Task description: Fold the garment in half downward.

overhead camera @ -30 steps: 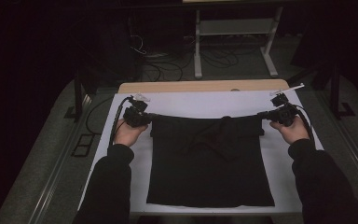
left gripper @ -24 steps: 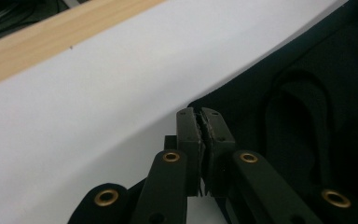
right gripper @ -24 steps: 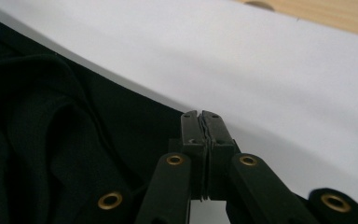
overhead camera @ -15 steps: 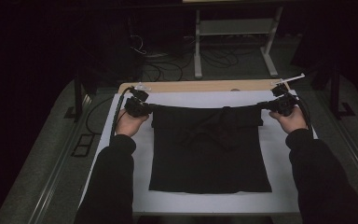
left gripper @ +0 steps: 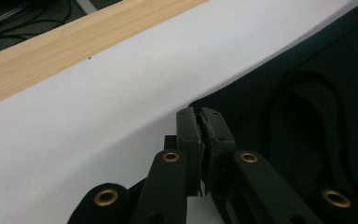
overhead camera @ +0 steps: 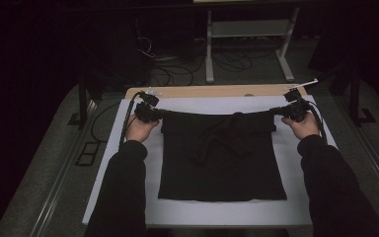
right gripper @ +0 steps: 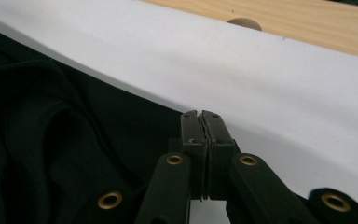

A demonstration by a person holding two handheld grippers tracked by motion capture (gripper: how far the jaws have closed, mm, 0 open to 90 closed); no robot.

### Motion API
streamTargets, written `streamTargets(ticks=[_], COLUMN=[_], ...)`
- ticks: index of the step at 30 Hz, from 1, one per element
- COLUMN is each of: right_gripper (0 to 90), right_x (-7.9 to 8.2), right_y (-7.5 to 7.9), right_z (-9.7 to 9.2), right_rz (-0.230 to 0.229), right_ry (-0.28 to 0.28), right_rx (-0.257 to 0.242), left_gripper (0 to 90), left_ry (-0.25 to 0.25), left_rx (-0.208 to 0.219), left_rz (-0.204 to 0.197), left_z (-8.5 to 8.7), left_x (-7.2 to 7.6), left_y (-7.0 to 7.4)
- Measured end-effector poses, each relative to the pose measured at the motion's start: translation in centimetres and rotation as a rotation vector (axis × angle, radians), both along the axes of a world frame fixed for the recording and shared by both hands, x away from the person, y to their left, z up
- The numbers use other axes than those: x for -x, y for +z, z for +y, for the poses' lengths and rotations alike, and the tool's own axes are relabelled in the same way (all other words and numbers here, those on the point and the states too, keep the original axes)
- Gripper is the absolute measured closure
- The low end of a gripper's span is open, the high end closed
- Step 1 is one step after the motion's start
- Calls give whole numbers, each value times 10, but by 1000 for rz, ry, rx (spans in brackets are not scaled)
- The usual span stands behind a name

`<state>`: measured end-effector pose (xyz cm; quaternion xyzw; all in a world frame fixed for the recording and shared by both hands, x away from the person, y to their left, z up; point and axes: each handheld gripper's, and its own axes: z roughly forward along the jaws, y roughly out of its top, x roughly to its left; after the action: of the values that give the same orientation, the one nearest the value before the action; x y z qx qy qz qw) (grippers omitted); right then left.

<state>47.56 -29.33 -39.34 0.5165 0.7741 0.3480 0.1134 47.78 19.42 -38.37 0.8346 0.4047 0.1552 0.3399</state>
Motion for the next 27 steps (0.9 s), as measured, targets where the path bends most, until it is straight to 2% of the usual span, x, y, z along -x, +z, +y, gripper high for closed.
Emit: streamTargets(ticks=[9, 14, 19, 22, 23, 24, 27], right_gripper=[873, 873, 870, 864, 852, 796, 662], right_x=[-9, -10, -13, -14, -14, -13, -12], right_y=[-16, -20, -28, -31, -32, -33, -36], right_z=[1, 2, 3, 3, 4, 4, 6], right_rz=[29, 27, 43, 58, 61, 68, 66], right_ry=[-11, -6, -8, -14, -15, -16, -13], right_rx=[1, 8, 12, -2, -11, -18, -35], left_gripper=[858, 858, 854, 832, 806, 770, 711], left_ry=[16, 20, 26, 15, 19, 22, 39], left_rx=[-5, 4, -6, -29, -43, -42, 18], left_rz=[31, 42, 56, 93, 98, 103, 113], left_z=[-2, -3, -3, -4, -4, -3, 3], left_x=[-8, -9, -9, -9, -9, -8, -6], left_y=[-16, -20, -25, -30, -31, -33, -35])
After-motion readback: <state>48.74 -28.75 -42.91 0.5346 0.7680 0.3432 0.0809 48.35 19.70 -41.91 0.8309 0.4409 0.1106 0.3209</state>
